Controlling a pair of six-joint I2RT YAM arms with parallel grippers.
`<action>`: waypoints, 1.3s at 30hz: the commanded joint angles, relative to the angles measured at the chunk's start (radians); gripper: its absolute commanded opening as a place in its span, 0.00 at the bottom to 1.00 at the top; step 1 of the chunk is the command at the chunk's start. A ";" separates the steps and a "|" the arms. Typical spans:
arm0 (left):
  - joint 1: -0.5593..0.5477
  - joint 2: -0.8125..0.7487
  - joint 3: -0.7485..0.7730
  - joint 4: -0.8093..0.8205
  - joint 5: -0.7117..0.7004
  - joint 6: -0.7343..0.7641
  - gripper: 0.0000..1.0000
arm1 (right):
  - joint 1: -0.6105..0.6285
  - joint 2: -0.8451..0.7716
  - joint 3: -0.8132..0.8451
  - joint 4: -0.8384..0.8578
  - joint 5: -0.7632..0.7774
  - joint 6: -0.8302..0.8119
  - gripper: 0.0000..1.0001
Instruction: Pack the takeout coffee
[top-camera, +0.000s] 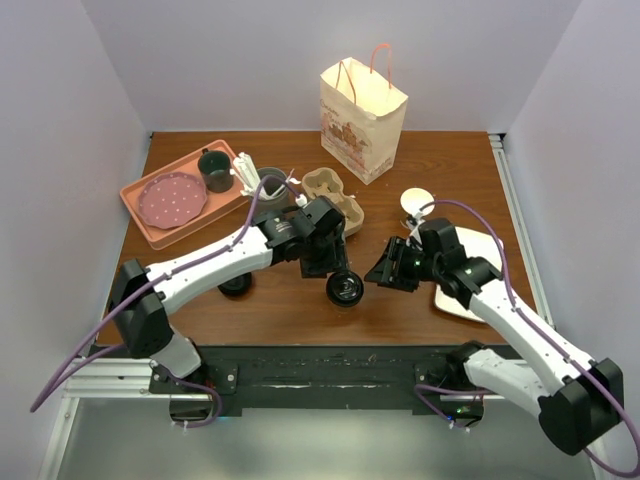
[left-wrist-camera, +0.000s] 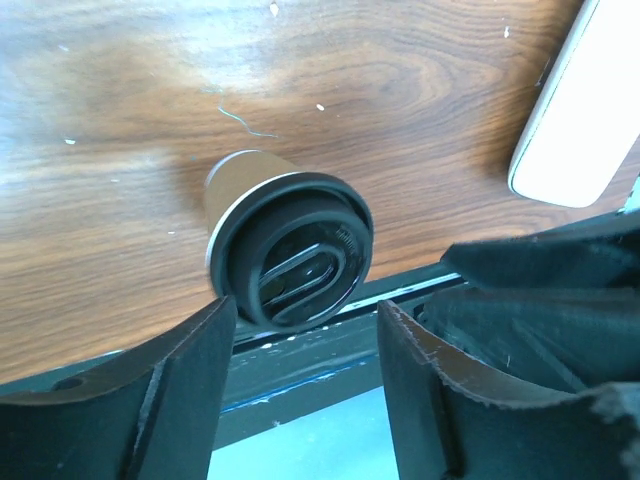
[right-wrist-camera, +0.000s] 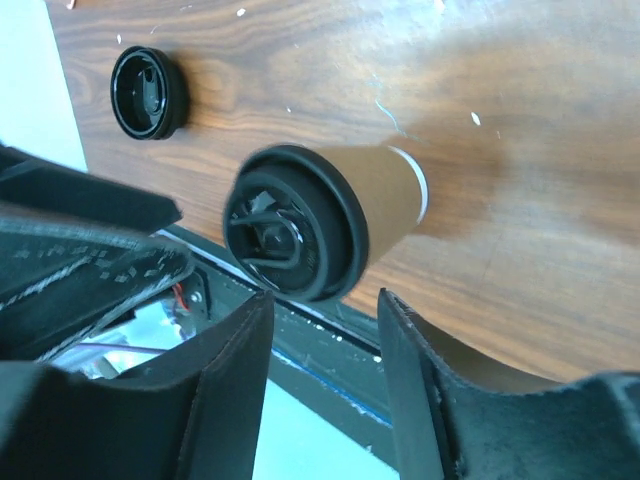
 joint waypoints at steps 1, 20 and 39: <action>0.009 -0.106 -0.019 -0.050 -0.069 0.054 0.60 | -0.001 0.061 0.138 0.008 -0.054 -0.148 0.45; 0.025 -0.237 -0.389 0.315 0.057 0.058 0.54 | 0.016 0.342 0.267 -0.031 -0.298 -0.355 0.17; 0.029 -0.174 -0.392 0.287 0.027 0.095 0.54 | 0.073 0.460 0.145 0.131 -0.305 -0.292 0.13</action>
